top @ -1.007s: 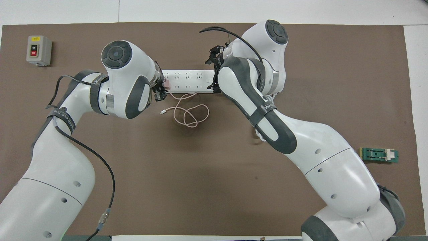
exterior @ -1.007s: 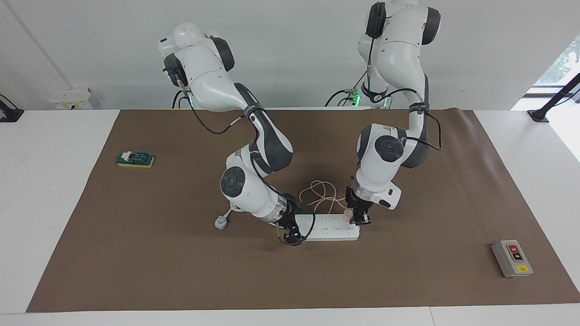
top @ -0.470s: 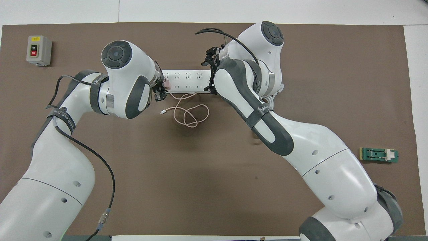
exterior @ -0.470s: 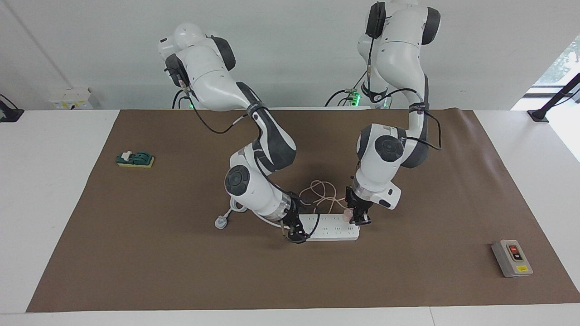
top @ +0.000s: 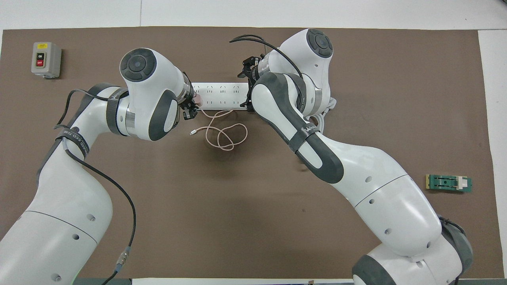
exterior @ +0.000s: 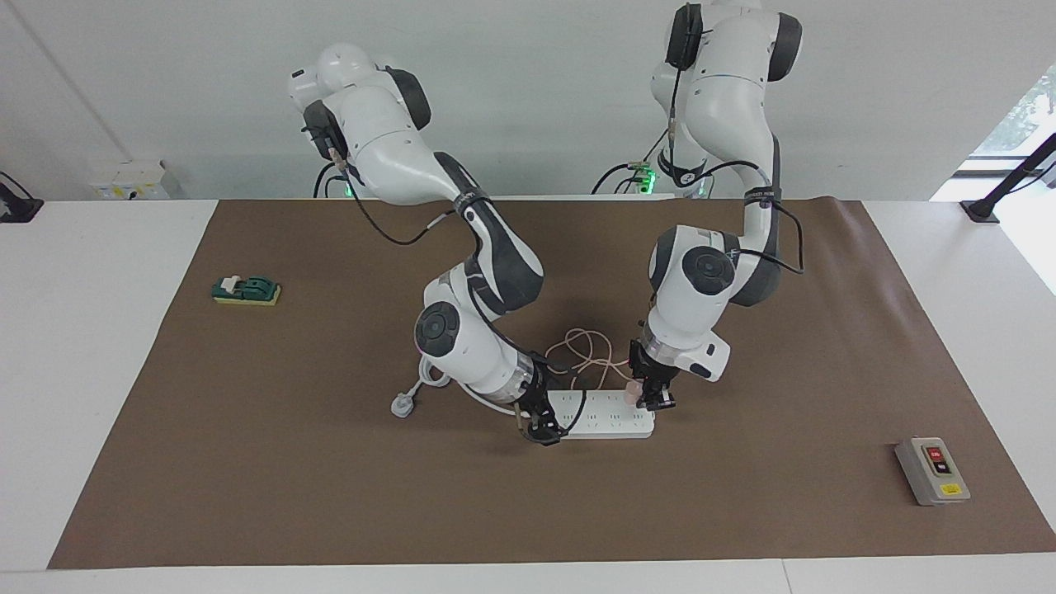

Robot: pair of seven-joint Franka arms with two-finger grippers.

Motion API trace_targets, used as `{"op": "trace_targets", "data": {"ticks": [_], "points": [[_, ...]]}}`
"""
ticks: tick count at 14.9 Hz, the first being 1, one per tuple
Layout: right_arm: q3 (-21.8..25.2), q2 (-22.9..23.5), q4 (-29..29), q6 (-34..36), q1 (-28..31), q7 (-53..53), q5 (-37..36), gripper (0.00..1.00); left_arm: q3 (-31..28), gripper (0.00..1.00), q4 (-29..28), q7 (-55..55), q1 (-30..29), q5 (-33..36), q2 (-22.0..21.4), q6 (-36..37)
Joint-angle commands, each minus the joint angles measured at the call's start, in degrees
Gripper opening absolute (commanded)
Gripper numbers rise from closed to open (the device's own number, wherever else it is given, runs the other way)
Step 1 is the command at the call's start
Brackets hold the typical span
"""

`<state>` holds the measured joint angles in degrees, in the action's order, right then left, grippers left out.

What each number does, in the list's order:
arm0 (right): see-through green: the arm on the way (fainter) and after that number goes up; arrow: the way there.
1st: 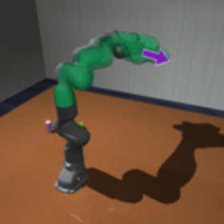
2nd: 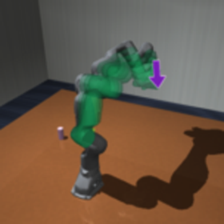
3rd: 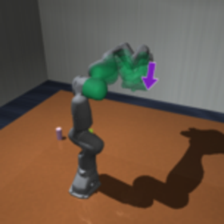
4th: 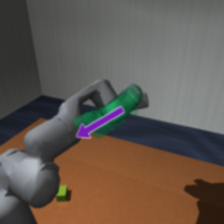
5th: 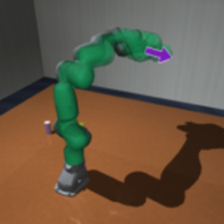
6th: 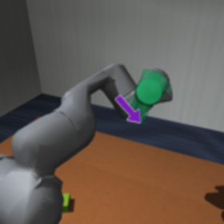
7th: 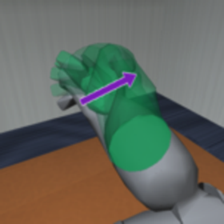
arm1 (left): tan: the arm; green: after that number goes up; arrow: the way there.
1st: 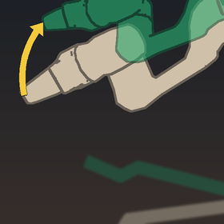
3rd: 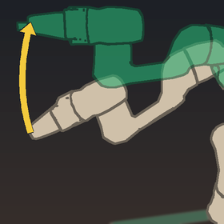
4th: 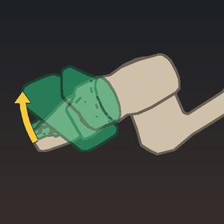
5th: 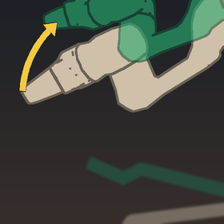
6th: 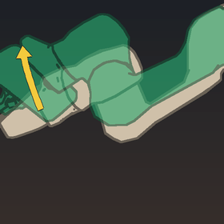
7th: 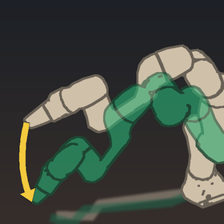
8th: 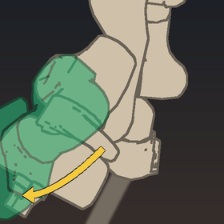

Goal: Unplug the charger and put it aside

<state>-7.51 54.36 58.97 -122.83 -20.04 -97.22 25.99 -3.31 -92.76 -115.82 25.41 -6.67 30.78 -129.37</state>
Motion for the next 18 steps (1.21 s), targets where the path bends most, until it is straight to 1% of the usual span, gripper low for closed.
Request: {"op": "trace_targets", "data": {"ticks": [1,4,6,16,18], "points": [[-0.23,0.57,0.27,-1.71,-0.35,0.8,1.35,1.0,-0.82,0.0,-2.16,-0.19,0.96,-0.45,-0.64,-3.78],[-0.23,0.57,0.36,-2.5,-0.35,0.8,1.43,1.0,-0.82,0.0,-2.43,-0.19,1.05,-0.45,-0.64,-3.96],[-0.14,0.57,0.44,-2.59,-0.52,0.8,2.83,1.0,-0.82,0.0,-2.43,-0.19,0.96,-0.45,-0.64,-4.05],[-0.14,0.57,1.24,-3.3,-0.53,0.98,3.02,1.0,-0.82,0.0,-2.43,-0.19,0.96,-0.45,-0.73,-4.05],[-0.14,0.48,1.85,-5.22,-0.53,0.98,3.1,1.0,-0.82,0.0,-2.52,-0.19,0.96,-0.45,-0.73,-4.13]]}}
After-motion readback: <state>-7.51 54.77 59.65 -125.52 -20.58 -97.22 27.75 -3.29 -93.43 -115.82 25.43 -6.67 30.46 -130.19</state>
